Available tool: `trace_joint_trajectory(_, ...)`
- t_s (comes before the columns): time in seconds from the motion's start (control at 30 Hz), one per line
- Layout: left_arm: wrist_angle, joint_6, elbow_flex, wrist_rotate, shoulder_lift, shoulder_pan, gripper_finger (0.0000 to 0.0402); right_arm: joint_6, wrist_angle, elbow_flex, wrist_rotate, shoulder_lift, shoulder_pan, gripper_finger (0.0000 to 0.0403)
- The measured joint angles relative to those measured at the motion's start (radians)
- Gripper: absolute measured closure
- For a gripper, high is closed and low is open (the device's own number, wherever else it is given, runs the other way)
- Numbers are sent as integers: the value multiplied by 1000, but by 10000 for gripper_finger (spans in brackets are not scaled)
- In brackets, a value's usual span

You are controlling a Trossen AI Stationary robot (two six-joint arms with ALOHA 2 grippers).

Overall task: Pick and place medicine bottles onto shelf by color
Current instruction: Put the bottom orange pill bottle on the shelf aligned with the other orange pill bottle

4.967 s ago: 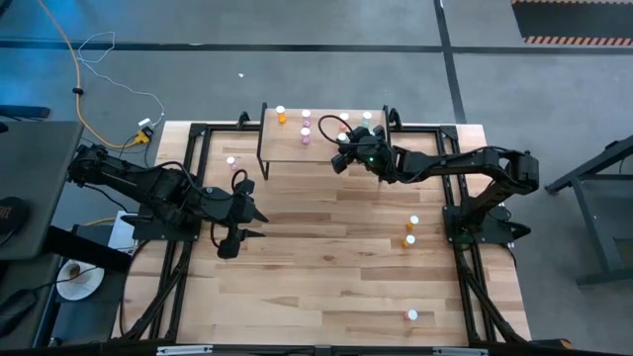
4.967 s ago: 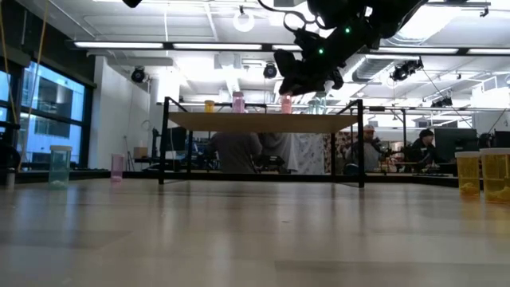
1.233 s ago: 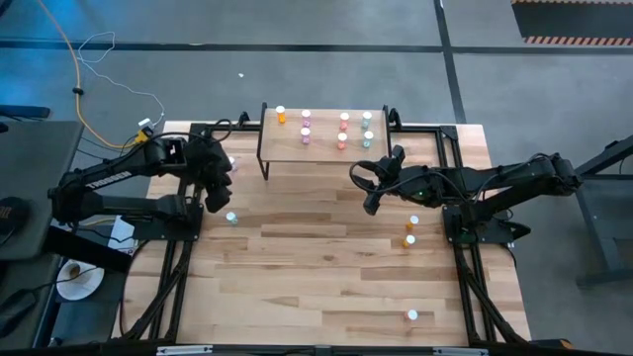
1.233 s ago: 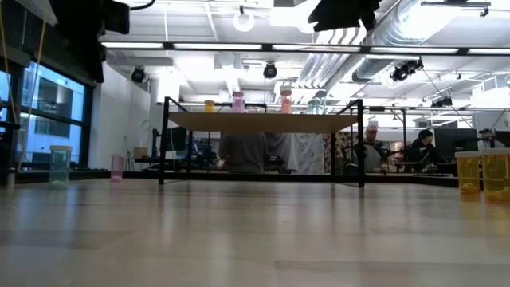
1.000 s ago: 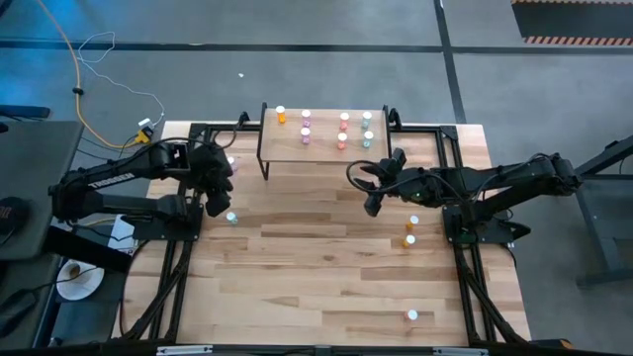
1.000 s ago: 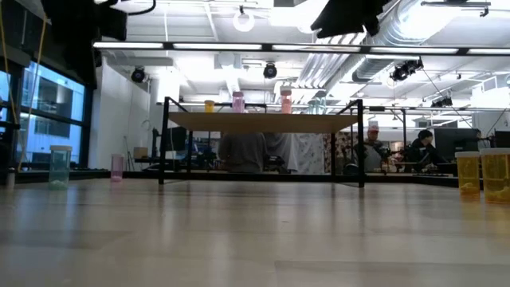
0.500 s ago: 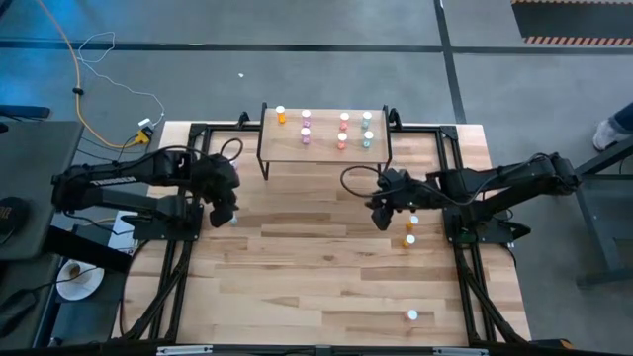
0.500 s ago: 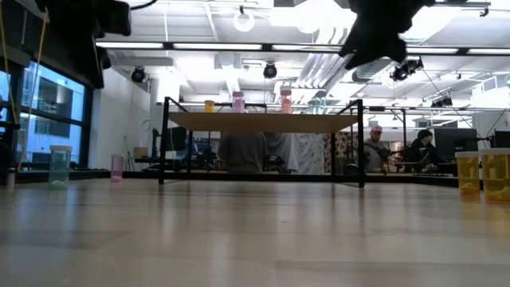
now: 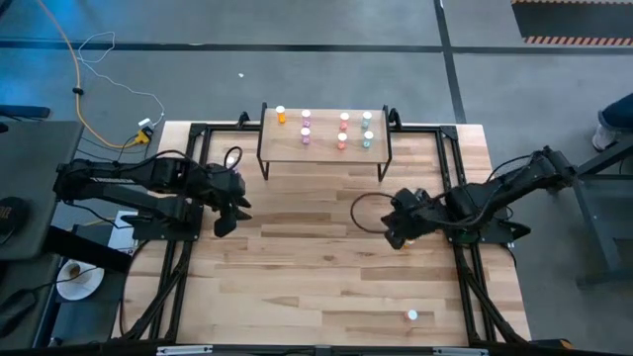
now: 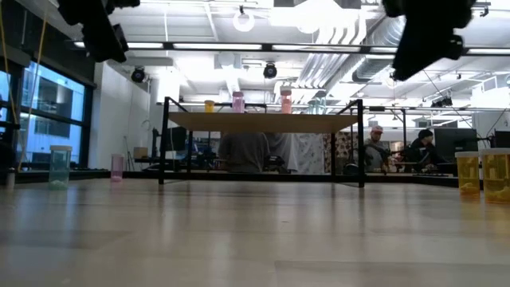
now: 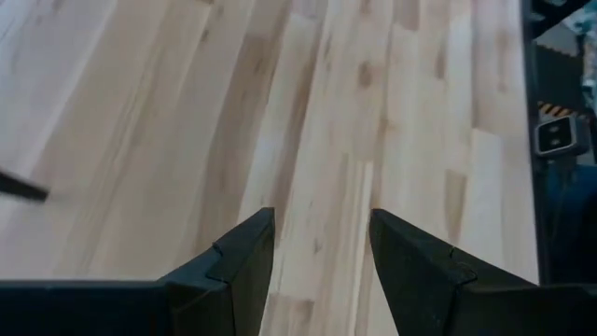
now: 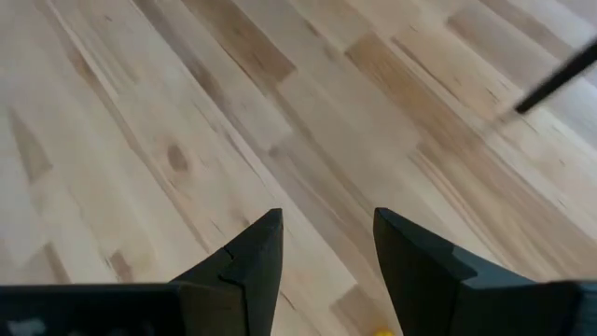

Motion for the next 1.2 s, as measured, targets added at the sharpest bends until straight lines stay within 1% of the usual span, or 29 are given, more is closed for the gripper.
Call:
trace_joint_trajectory(0.1,20,0,0,0,0,-16,234,69,-44,0,44,0,58,242)
trace_joint_trajectory(0.47,43,-27,0,-7,0,-50,234,389,-183,0,261,0,307,242)
trace_joint_trajectory(0.63,109,-46,0,-10,0,-63,234,499,-235,0,334,7,413,242)
trace_joint_trajectory(0.8,189,-51,0,-46,0,-86,234,647,-301,0,406,53,501,242)
trace_joint_trajectory(0.9,217,-51,1,-63,0,-100,234,760,-365,0,427,96,546,242)
trace_joint_trajectory(1.03,227,-50,1,-64,0,-106,234,912,-456,0,430,158,597,242)
trace_joint_trajectory(1.1,227,-53,1,-64,0,-106,234,961,-476,0,424,188,622,242)
trace_joint_trajectory(1.2,227,-53,1,-64,0,-106,234,988,-476,0,413,227,660,242)
